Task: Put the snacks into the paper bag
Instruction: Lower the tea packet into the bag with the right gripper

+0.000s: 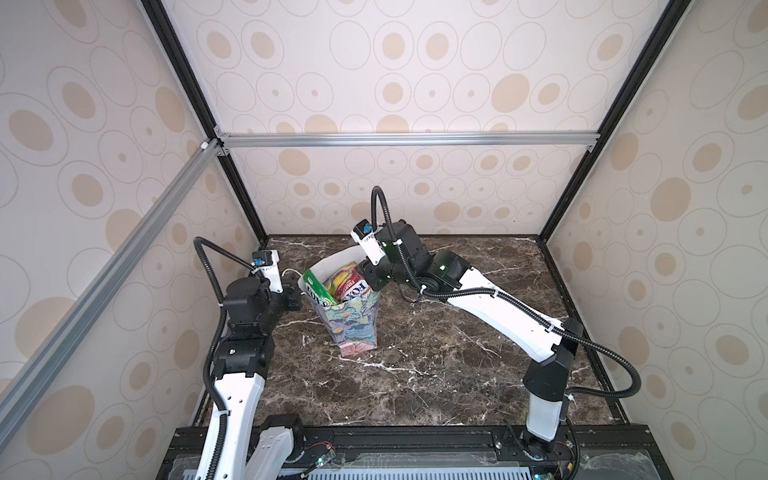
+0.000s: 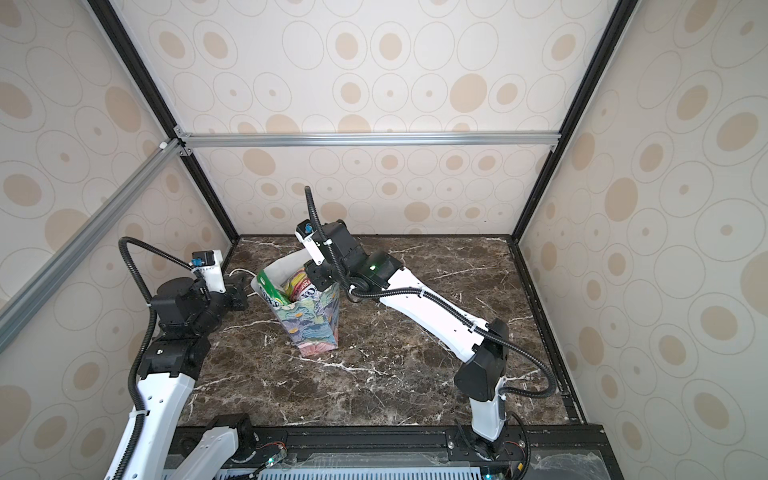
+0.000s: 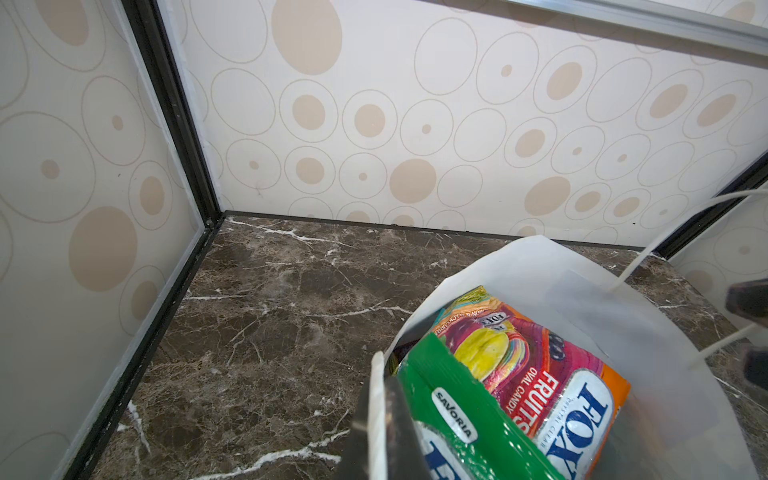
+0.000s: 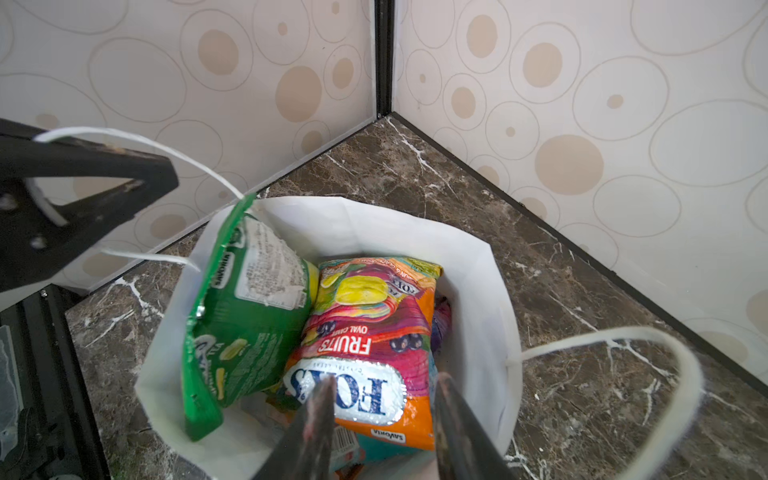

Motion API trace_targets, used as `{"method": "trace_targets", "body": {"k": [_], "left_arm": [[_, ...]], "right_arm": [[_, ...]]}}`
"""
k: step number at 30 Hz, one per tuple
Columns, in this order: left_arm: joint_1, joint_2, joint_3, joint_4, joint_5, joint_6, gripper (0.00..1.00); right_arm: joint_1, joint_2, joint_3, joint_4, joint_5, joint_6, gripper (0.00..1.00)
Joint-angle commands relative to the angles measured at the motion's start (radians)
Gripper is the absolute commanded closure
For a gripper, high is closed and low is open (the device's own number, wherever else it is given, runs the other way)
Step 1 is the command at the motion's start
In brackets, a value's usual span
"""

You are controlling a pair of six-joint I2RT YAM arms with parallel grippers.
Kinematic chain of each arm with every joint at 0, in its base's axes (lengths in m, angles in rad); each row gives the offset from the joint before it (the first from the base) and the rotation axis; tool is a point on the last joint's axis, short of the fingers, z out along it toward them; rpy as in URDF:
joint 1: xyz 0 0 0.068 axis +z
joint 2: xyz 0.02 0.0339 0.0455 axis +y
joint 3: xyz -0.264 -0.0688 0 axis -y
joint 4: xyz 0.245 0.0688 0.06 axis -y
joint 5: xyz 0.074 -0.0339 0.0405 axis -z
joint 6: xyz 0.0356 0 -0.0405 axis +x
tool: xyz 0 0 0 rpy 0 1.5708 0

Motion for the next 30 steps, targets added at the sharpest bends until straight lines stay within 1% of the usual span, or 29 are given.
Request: {"method": "trace_targets", "body": {"k": [1, 3, 4, 10, 18, 22, 24, 26, 27, 29, 30], "left_arm": [[0.006, -0.004, 0.007, 0.016, 0.002, 0.007, 1.00], [0.006, -0.005, 0.006, 0.018, 0.001, 0.007, 1.00], [0.005, -0.005, 0.006, 0.015, -0.001, 0.007, 1.00], [0.005, -0.008, 0.005, 0.016, -0.002, 0.008, 1.00], [0.005, -0.010, 0.006, 0.017, -0.002, 0.010, 1.00], [0.006, -0.008, 0.006, 0.018, -0.002, 0.009, 1.00], [0.006, -0.008, 0.006, 0.017, -0.002, 0.009, 1.00], [0.006, -0.010, 0.005, 0.016, -0.001, 0.008, 1.00], [0.005, -0.010, 0.004, 0.016, -0.002, 0.009, 1.00], [0.006, -0.009, 0.005, 0.016, -0.002, 0.009, 1.00], [0.005, -0.007, 0.006, 0.017, -0.001, 0.008, 1.00]], "right_arm": [[0.044, 0.022, 0.087, -0.004, -0.040, -0.031, 0.54], [0.048, 0.077, 0.161, -0.029, -0.115, -0.002, 0.48], [0.049, 0.109, 0.201, -0.046, -0.141, 0.008, 0.47], [0.071, 0.262, 0.387, -0.152, -0.194, 0.017, 0.46], [0.071, 0.316, 0.377, -0.154, -0.222, 0.044, 0.45], [0.070, 0.340, 0.375, -0.134, -0.256, 0.070, 0.47], [0.071, 0.357, 0.381, -0.125, -0.268, 0.078, 0.56], [0.071, 0.373, 0.397, -0.127, -0.262, 0.084, 0.73], [0.071, 0.379, 0.407, -0.126, -0.262, 0.086, 0.84], [0.072, 0.385, 0.423, -0.116, -0.272, 0.090, 0.99], [0.070, 0.387, 0.435, -0.112, -0.276, 0.091, 1.00]]}}
